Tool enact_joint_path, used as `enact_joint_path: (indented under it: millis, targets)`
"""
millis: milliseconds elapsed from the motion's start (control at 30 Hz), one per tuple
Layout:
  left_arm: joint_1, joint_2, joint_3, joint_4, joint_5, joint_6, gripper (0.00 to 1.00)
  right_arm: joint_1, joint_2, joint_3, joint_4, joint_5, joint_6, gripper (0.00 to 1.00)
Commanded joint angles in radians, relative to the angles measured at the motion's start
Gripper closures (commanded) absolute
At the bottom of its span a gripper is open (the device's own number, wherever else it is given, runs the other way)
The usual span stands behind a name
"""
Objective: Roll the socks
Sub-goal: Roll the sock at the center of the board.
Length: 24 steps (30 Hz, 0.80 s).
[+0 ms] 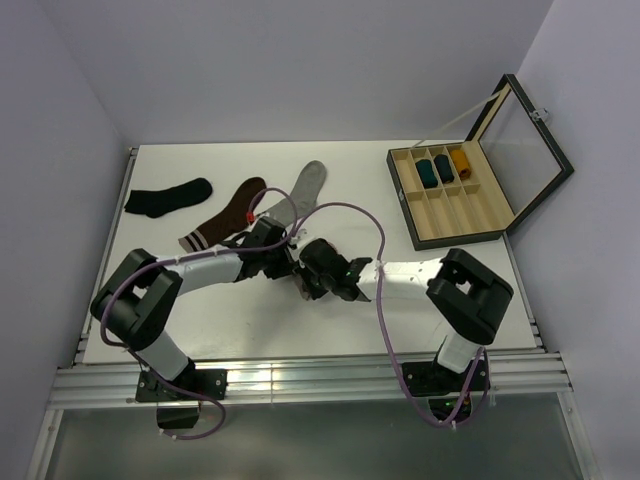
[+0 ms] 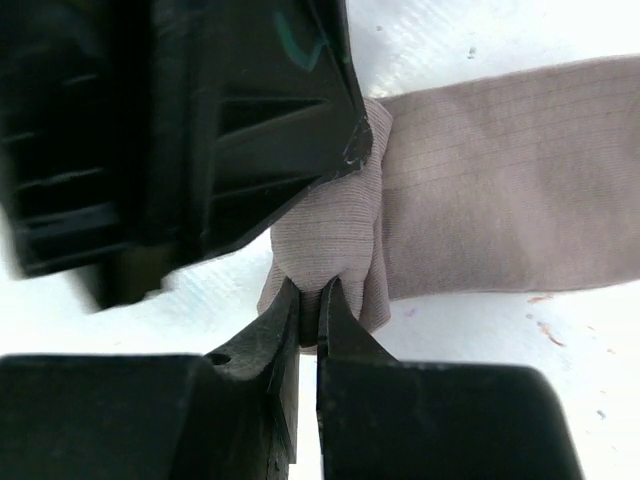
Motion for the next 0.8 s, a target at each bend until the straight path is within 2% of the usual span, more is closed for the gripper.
enact_joint_path:
  millis: [0, 167, 200, 400, 567, 767]
  targets:
    - [-0.012, -0.058, -0.036, 0.047, -0.031, -0.001, 0.69, -0.052, 0.023, -0.017, -0.051, -0.200, 0.058, 1.00]
    - [-0.008, -0.110, -0.077, 0.093, -0.048, -0.035, 0.57, -0.155, 0.054, -0.008, -0.044, -0.455, 0.109, 1.00]
    - [-0.009, -0.120, -0.094, 0.122, -0.052, -0.039, 0.50, -0.185, 0.066, -0.004, -0.045, -0.489, 0.113, 1.00]
    - [-0.003, -0.208, -0.161, 0.157, -0.100, -0.069, 0.30, -0.259, 0.164, 0.077, -0.096, -0.693, 0.124, 1.00]
    - [0.000, -0.238, -0.209, 0.189, -0.094, -0.101, 0.28, -0.292, 0.221, 0.134, -0.142, -0.777, 0.122, 1.00]
    - [-0.001, -0.222, -0.244, 0.209, -0.100, -0.145, 0.31, -0.337, 0.262, 0.173, -0.159, -0.853, 0.150, 1.00]
